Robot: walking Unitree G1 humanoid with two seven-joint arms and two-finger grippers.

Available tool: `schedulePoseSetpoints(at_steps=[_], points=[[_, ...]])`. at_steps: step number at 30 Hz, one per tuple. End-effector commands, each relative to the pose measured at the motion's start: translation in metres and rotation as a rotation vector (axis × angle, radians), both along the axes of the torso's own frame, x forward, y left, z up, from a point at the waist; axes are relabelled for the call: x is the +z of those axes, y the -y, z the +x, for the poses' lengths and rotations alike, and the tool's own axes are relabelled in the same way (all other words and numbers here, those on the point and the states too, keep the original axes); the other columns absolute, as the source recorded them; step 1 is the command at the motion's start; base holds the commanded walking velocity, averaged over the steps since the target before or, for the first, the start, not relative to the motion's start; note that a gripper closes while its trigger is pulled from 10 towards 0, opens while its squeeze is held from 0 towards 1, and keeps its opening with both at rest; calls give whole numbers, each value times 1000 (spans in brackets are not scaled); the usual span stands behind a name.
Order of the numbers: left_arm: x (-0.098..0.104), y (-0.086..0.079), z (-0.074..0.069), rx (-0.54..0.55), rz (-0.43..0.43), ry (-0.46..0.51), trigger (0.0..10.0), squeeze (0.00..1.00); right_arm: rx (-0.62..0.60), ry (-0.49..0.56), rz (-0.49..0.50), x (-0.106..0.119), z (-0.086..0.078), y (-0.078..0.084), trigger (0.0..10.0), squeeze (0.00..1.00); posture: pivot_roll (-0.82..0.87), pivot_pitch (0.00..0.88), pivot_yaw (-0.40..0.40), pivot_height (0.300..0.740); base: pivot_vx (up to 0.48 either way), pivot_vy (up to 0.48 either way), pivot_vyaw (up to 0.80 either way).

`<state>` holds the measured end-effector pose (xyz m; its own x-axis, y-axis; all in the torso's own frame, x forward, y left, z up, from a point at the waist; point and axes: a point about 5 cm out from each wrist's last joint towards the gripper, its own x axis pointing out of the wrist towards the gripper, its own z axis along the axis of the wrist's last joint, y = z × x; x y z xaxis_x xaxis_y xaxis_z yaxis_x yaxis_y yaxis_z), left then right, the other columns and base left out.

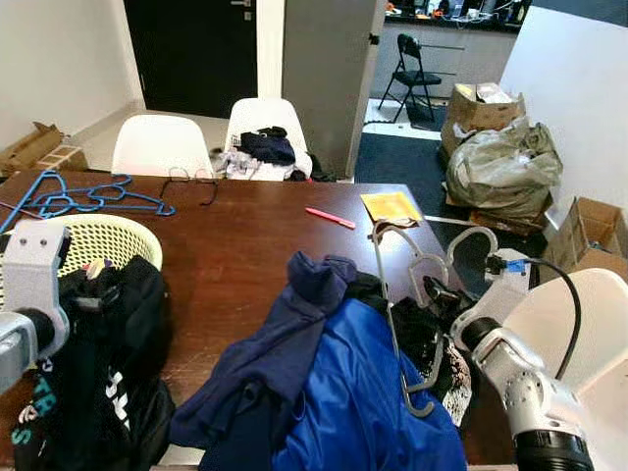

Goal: Hang hanger

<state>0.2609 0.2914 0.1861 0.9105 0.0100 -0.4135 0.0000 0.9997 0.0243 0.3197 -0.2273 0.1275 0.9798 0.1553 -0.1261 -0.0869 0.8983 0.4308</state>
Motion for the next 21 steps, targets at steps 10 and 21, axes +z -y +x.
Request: schedulePoseSetpoints(at_steps=[10, 21], points=[[5, 8, 3, -143, 63, -27, 10000, 0, 1, -45, -2, -8, 0, -3, 10000, 0, 43, 0, -52, 740, 0, 0, 0], [33, 10, -6, -184, 140, -29, 10000, 0, -2, -45, 4, -8, -1, -2, 10000, 0, 48, 0, -52, 740, 0, 0, 0]])
